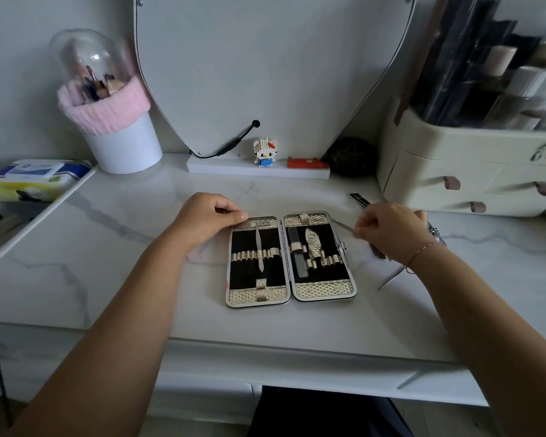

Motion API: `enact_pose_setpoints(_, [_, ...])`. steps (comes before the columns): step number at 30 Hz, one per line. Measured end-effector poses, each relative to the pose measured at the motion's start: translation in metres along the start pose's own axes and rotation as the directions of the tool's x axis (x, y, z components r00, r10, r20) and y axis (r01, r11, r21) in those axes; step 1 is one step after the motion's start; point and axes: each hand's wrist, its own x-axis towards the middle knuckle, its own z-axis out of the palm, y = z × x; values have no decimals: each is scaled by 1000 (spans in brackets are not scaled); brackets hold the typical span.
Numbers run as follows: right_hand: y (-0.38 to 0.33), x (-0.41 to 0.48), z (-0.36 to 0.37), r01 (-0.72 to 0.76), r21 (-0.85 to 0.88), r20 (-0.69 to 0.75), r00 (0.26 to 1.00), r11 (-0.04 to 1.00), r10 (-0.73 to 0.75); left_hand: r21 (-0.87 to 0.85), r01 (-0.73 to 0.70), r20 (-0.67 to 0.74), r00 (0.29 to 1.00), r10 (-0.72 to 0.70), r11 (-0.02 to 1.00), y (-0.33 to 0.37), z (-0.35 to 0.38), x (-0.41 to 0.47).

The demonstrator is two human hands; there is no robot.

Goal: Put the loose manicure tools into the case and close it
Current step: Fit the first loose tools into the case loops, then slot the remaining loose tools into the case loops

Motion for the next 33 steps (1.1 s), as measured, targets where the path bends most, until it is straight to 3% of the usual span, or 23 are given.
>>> enact_pose_setpoints(6, [9, -14, -8, -16, -106, -58, 998, 994, 10, -7, 1, 14, 1000, -1, 1000, -2, -2, 1])
enact_pose_setpoints(13, [22, -34, -25, 23, -147, 31, 999, 989, -18, 2, -8, 6, 1000, 8, 1000, 0, -1, 0])
enact_pose_setpoints(17, [17, -41, -20, 149, -52, -43, 988, 987, -151, 3, -6, 3, 1000, 6, 1000, -1, -1, 0])
enact_pose_setpoints(22, [18, -76, -2, 338, -147, 16, 941, 930, -339, 8, -19, 3, 1000, 19, 1000, -1, 0, 1])
enact_pose_setpoints(33, [40, -142, 9, 354, -154, -15, 933, 923, -360, 32, -26, 0, 1000, 26, 999, -3, 1, 1])
